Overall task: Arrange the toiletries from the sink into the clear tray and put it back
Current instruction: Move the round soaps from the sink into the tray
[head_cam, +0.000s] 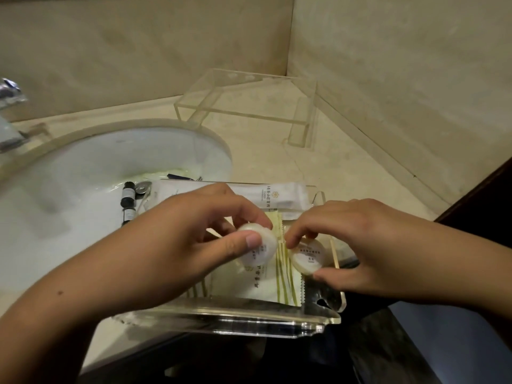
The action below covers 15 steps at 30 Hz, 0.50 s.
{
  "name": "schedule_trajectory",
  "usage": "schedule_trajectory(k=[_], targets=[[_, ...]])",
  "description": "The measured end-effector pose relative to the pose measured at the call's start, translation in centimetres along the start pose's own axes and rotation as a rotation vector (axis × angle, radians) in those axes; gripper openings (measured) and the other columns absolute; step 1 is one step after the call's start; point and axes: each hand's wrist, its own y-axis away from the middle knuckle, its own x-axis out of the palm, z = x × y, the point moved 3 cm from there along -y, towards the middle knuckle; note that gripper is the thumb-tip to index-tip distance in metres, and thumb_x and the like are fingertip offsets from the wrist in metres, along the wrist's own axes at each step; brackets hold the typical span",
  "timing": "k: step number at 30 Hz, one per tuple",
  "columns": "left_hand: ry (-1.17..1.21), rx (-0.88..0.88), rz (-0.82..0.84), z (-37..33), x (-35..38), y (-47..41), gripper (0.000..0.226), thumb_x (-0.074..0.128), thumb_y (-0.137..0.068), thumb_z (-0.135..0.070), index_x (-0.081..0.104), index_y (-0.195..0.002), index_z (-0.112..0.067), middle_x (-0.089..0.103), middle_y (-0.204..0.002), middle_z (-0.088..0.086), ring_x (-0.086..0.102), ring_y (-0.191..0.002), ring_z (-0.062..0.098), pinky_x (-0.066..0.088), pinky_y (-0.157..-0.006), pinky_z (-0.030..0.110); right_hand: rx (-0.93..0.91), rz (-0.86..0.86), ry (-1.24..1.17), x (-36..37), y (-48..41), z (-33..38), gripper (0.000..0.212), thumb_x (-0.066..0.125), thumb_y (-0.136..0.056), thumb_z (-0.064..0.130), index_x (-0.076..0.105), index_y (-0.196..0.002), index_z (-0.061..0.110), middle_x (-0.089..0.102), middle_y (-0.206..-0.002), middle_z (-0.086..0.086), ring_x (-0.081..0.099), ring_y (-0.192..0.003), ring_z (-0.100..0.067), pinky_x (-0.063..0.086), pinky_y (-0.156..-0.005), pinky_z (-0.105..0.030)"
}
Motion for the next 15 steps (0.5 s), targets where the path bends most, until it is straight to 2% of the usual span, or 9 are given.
schedule_trajectory(k=[4,7,10,15], targets=[[0.002,0.014,-0.027,-0.2,0.0,-0.1,0.024,0.061,-0.089,-0.06,0.068,-0.111,-0.051,0.063,-0.104,-0.018,0.068,-0.094,0.01,0.06,-0.075,0.03,-0.014,0.024,0.007,0.0,0.2,0.6,0.041,0.073,-0.08,0.037,0.055,-0.116,0.045,0.057,-0.103,0.028,0.054,-0.101,0.008,0.04,-0.084,-0.008],[0.032,-0.009,-0.054,-0.3,-0.2,-0.3,0.026,0.066,-0.082,-0.054,0.068,-0.107,-0.049,0.065,-0.1,-0.018,0.07,-0.085,0.012,0.059,-0.071,0.03,-0.046,0.037,-0.001,0.2,0.6,1.5,0.041,0.076,-0.08,0.033,0.055,-0.114,0.043,0.054,-0.104,0.027,0.053,-0.096,0.012,0.039,-0.082,-0.008],[0.004,-0.024,-0.064,-0.3,-0.2,-0.4,0.025,0.066,-0.081,-0.055,0.066,-0.105,-0.05,0.068,-0.103,-0.021,0.07,-0.085,0.008,0.057,-0.069,0.023,-0.06,0.057,0.031,0.6,0.6,1.7,0.043,0.076,-0.08,0.034,0.053,-0.115,0.044,0.05,-0.107,0.029,0.045,-0.089,0.02,0.037,-0.083,-0.007],[-0.065,-0.054,-0.046,-0.6,0.0,-1.4,0.02,0.065,-0.081,-0.056,0.066,-0.1,-0.05,0.068,-0.102,-0.03,0.069,-0.088,-0.001,0.056,-0.07,0.02,-0.054,0.072,0.031,0.3,0.8,1.6,0.043,0.074,-0.083,0.045,0.051,-0.12,0.046,0.053,-0.111,0.03,0.045,-0.098,0.02,0.036,-0.09,-0.009]])
